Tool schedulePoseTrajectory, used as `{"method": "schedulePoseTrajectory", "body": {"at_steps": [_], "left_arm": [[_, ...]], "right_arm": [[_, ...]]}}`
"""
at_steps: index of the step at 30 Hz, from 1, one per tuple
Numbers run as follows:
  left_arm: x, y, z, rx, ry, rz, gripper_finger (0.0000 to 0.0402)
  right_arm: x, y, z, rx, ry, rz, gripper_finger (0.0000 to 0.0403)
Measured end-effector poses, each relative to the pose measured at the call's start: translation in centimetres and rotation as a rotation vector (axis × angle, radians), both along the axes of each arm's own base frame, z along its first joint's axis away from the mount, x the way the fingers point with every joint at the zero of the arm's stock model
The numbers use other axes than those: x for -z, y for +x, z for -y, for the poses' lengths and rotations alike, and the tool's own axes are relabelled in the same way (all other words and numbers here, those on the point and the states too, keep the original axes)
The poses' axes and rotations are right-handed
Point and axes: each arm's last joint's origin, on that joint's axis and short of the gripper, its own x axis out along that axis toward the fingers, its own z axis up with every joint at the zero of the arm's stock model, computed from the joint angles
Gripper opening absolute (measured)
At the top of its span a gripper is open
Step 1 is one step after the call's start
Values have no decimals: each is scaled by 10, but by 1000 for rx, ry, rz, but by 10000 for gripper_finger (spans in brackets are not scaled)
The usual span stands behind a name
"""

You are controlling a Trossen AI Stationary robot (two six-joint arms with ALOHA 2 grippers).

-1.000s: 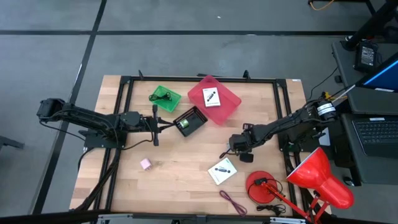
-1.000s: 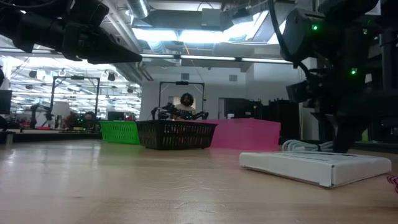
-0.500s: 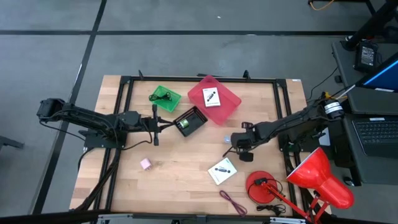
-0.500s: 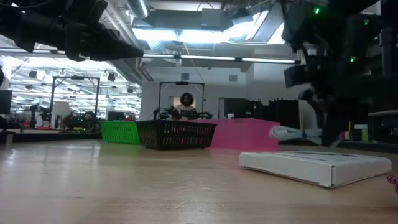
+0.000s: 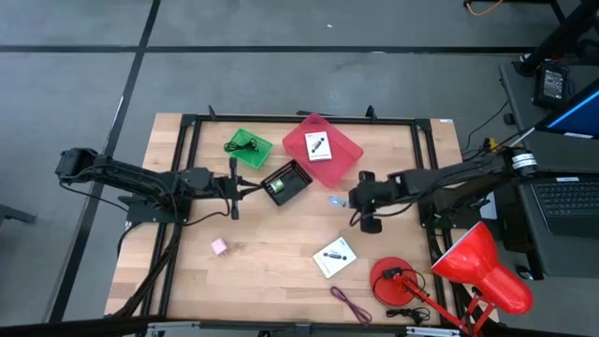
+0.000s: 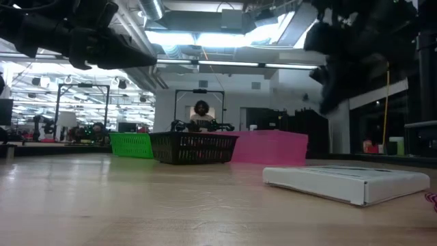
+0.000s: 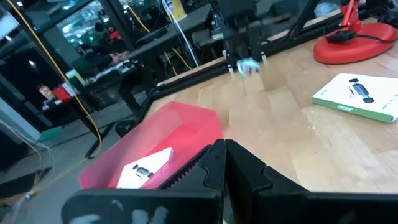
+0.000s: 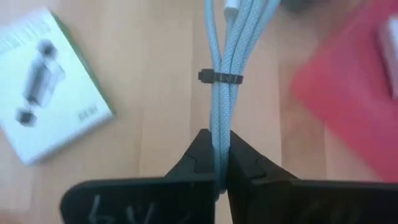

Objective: Pick and place items into bin
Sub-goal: Put the blue charger cable into the green bin

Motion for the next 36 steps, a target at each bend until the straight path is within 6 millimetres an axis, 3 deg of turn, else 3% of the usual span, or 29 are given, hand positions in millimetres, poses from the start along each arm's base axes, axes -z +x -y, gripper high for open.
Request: {"method": "schedulePoseTrajectory", "body": {"at_steps": [9,21,32,36], "left_arm": [[3,-1,0,-10,-60,-20,4],[3,-1,0,-12,-116,-13,4],[3,-1,0,-19,-154,-7,4],[3,-1,0,-21,-166,-4,4]], "right_arm": [[-18,6,17,-41,-18,180,1],[9,8,31,-103,-38,612,0],[13,-1,34,-90,-61,836,0],[17,-2,34,-90,-58,829,0]]}}
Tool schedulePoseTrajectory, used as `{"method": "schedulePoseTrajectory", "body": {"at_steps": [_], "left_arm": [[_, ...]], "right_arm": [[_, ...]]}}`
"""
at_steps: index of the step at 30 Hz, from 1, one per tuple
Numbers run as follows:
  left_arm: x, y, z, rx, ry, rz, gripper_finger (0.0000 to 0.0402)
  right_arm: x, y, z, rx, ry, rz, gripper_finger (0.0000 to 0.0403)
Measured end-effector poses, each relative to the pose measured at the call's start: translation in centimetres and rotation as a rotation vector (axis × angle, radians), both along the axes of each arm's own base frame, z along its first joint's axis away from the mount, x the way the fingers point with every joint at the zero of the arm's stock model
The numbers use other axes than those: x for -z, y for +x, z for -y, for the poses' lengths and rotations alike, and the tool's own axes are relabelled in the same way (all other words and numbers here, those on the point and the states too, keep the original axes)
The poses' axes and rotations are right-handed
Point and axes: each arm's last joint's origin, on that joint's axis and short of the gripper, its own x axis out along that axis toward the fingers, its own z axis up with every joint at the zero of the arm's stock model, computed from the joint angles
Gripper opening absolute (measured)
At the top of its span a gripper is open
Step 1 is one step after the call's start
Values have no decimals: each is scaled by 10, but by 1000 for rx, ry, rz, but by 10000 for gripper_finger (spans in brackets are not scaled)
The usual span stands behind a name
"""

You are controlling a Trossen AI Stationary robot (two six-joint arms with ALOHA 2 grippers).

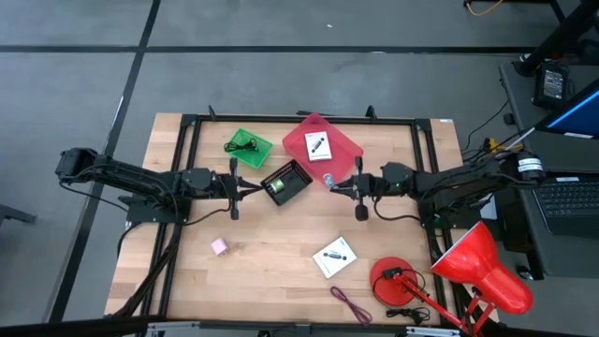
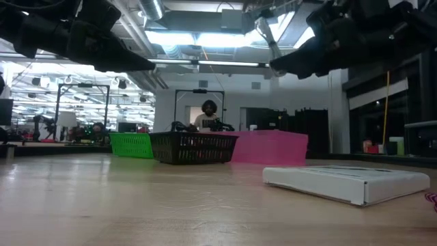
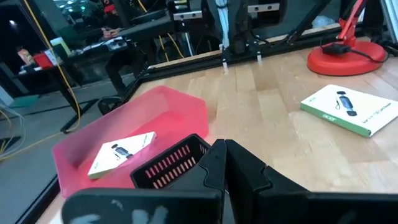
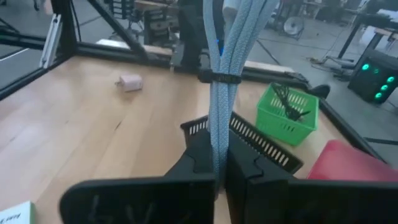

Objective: Pick and place items into bin
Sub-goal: Put the blue charger cable into the green bin

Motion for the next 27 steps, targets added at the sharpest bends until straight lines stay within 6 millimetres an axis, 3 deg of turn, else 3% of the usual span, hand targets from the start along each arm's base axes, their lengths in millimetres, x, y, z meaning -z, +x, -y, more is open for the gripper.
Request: {"method": "schedulePoseTrajectory", "body": {"at_steps": [27], "left_arm": [[-6,1,-1,-32,11,56,4]], "right_arm": [[12,12,0,0,26,44,0]]}}
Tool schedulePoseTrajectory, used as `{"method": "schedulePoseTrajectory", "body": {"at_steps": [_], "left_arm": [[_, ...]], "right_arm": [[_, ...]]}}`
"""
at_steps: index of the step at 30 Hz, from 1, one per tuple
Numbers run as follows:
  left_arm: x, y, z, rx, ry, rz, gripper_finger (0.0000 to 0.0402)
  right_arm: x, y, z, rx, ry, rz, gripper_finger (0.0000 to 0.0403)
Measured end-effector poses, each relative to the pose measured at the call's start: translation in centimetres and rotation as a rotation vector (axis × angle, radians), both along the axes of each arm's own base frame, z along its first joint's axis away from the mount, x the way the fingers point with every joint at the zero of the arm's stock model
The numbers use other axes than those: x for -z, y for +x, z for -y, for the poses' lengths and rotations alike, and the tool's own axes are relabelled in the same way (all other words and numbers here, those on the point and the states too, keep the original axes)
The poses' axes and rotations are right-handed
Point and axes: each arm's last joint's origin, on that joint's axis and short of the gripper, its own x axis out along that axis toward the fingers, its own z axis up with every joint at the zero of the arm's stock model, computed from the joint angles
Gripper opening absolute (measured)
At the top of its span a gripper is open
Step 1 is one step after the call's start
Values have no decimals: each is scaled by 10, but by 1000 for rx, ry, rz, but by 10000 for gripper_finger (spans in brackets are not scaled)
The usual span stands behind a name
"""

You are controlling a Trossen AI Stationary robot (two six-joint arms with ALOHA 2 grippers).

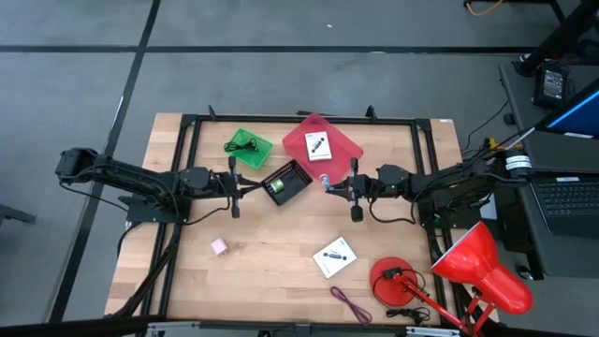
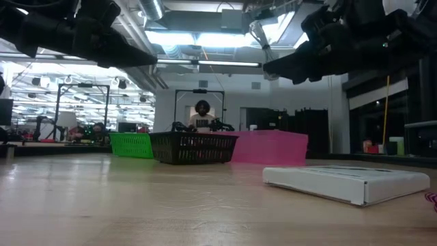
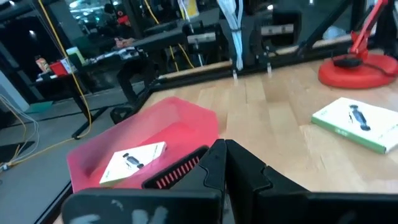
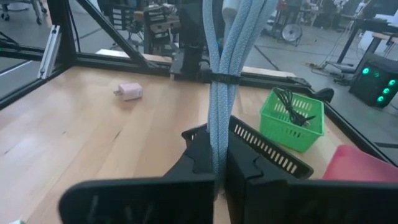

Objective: Pick and place items into bin
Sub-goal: Put the blue charger cable into the green bin

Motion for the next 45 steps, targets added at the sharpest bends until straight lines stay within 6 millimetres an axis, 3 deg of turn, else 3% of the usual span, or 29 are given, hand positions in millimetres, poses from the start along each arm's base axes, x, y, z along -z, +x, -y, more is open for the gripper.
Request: {"method": "schedulePoseTrajectory", "body": {"at_steps": [7,12,22,33,45], "left_arm": [[-1,0,1,28,-62,26,20],[-3,1,3,86,-107,45,73],[-4,9,1,-6,-182,138,161],[7,27,2,24,-216,180,170],[13,38,4,58,-304,179,169]], "right_arm": [[-1,13,0,-7,-5,24,0],[-5,24,-1,-61,-21,32,0],[-6,55,0,-76,-29,28,0],[1,102,2,-109,-46,9,0],[1,133,3,-115,-65,-49,0]]}}
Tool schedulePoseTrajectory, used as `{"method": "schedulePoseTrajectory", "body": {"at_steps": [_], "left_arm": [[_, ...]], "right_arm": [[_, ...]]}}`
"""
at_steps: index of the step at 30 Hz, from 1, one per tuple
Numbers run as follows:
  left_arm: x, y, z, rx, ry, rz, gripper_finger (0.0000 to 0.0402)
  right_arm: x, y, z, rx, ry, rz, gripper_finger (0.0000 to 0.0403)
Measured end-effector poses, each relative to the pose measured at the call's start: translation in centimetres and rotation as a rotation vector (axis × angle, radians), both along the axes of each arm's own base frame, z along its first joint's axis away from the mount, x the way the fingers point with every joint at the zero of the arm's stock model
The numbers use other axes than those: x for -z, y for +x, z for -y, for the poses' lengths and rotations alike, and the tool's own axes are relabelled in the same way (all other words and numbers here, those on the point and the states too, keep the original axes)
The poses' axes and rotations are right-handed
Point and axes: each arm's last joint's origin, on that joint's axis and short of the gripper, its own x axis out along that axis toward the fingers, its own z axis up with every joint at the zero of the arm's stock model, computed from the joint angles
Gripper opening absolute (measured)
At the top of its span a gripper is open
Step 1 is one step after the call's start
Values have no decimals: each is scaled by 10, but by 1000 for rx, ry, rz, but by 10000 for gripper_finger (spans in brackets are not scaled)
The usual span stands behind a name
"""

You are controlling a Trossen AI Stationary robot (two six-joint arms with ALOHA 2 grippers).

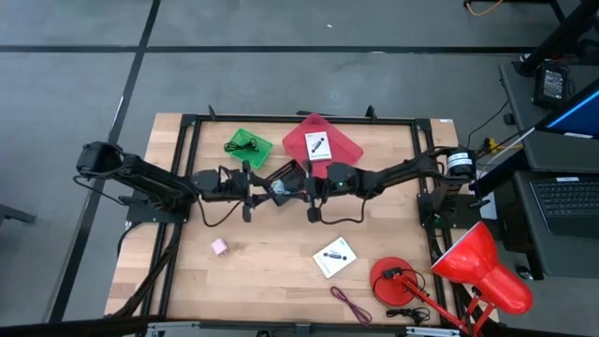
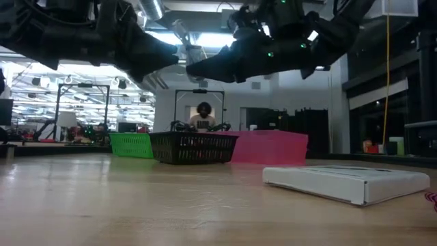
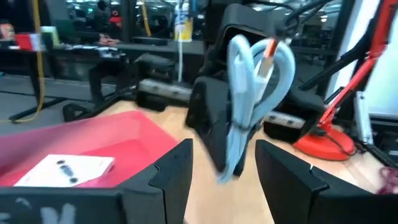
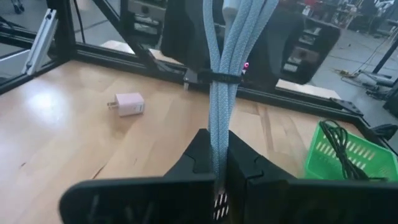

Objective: Pick and place items into bin
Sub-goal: Put the blue charger cable into the green bin

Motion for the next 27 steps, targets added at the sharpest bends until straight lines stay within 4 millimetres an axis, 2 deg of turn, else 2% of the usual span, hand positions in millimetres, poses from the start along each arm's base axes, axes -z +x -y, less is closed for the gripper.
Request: {"method": "schedulePoseTrajectory", "body": {"at_steps": [7,15,18,24,27], "left_arm": [[-1,12,9,64,34,-17,169],[-1,20,12,69,70,-31,162],[0,21,12,69,87,-34,138],[-1,21,11,66,114,-36,56],[-1,21,11,67,121,-37,55]], "right_arm": [[4,12,-1,-44,8,-6,0],[4,14,-1,-46,9,-14,0],[5,14,-1,-51,10,-17,0],[6,14,-1,-54,11,-24,0],[6,13,-1,-54,11,-25,0]]}}
